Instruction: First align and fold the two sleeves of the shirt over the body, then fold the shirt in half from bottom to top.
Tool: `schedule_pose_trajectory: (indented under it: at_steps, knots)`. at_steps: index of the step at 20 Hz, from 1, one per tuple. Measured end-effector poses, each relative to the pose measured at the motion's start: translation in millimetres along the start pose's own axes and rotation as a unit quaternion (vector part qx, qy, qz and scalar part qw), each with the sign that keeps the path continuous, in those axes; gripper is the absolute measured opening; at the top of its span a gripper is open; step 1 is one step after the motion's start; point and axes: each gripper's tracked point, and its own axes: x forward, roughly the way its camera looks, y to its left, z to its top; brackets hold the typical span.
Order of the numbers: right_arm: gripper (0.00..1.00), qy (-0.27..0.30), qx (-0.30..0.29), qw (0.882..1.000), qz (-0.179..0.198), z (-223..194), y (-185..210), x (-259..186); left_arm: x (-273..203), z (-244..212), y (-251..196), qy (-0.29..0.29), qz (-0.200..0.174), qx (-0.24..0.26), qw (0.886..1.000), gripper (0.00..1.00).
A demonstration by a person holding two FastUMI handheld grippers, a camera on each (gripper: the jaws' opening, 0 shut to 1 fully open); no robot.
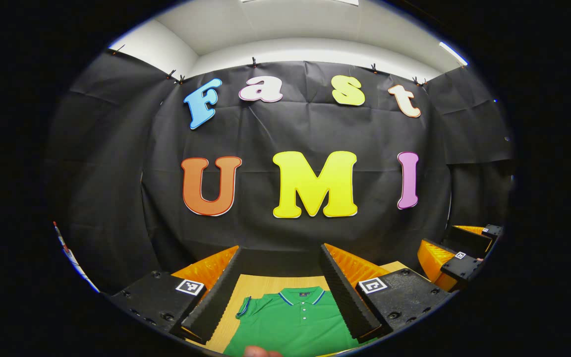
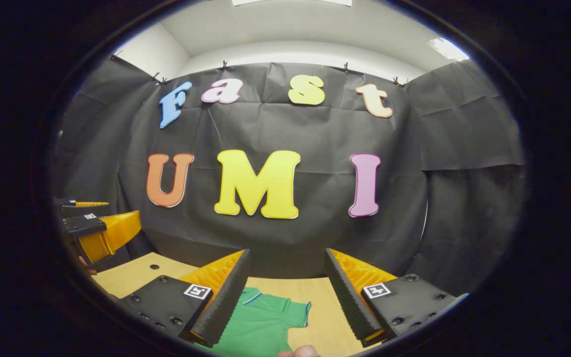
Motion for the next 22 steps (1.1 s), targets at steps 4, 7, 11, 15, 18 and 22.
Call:
schedule_pose_trajectory:
  at_steps: [4, 7, 11, 15, 18, 22]
  knots:
    - [0.95, 0.011, -0.011, 1.0, 0.002, -10.1, -0.6, 6.2, 1.1, -12.3, 3.0, 0.005, -0.001, 0.006, 1.0, 0.97]
    - [0.93, 0.027, -0.016, 1.0, 0.004, -23.9, -3.2, 8.3, 2.1, -20.6, 6.1, 0.009, 0.0, -0.003, 1.0, 0.97]
    - [0.95, 0.07, -0.023, 0.997, 0.012, -59.3, -10.5, 17.7, 4.4, -33.9, 10.9, 0.02, 0.003, -0.015, 1.0, 0.97]
    - [0.94, 0.152, -0.015, 0.987, 0.04, -108.8, -15.9, 29.2, 5.2, -44.4, 18.2, 0.024, 0.013, -0.027, 0.999, 0.98]
    - [0.93, 0.214, -0.01, 0.975, 0.056, -146.3, -24.1, 47.4, 5.4, -58.9, 22.9, 0.035, 0.024, -0.029, 0.999, 0.98]
    - [0.93, 0.293, -0.003, 0.954, 0.056, -193.7, -42.2, 85.8, 5.2, -76.7, 26.6, 0.054, 0.035, -0.032, 0.997, 0.98]
